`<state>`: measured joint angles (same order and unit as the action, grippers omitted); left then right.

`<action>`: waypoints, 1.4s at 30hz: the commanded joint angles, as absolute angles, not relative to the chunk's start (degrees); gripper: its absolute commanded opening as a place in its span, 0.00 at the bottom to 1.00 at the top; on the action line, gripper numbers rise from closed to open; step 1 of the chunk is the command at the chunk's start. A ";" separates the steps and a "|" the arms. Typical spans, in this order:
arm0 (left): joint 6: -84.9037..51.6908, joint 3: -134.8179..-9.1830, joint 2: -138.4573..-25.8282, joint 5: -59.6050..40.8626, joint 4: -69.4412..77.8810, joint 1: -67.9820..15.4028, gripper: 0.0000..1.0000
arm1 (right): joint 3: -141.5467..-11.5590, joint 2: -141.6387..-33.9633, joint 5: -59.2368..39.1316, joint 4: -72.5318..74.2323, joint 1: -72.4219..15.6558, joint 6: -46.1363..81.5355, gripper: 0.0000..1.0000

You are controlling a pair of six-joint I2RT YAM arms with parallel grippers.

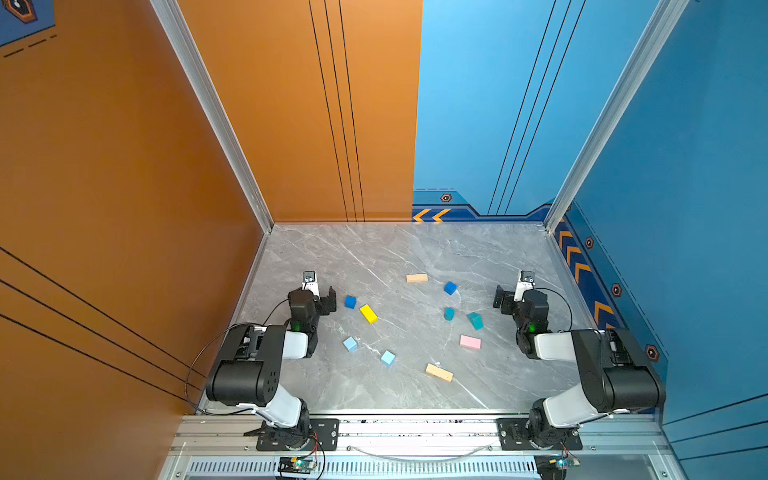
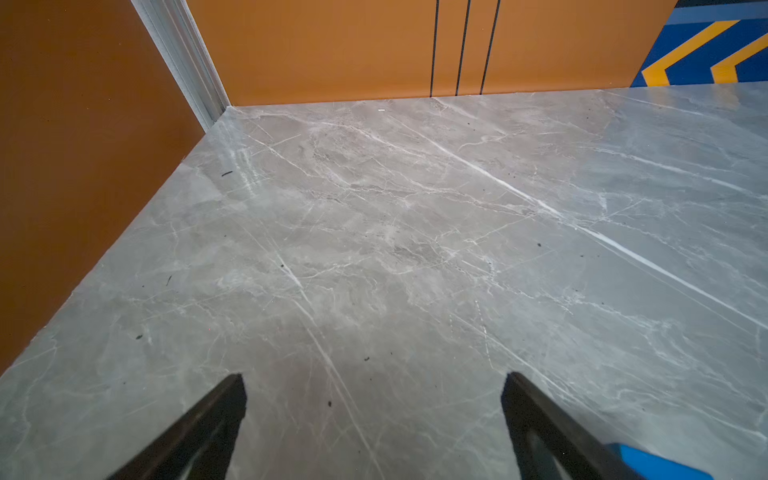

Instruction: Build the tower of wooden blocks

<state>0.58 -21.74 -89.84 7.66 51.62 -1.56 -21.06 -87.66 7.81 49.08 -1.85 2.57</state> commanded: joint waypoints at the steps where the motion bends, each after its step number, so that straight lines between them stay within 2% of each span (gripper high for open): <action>1: 0.09 -21.80 -89.53 7.73 52.51 -1.32 0.98 | -22.15 -87.63 9.05 48.82 -1.97 3.25 1.00; 42: 0.38 -21.85 -89.51 8.54 52.49 -1.76 0.98 | -22.15 -87.60 9.05 48.80 -2.02 3.25 1.00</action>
<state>0.58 -21.74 -89.84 7.68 51.62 -1.58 -21.06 -87.66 7.81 49.08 -1.85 2.59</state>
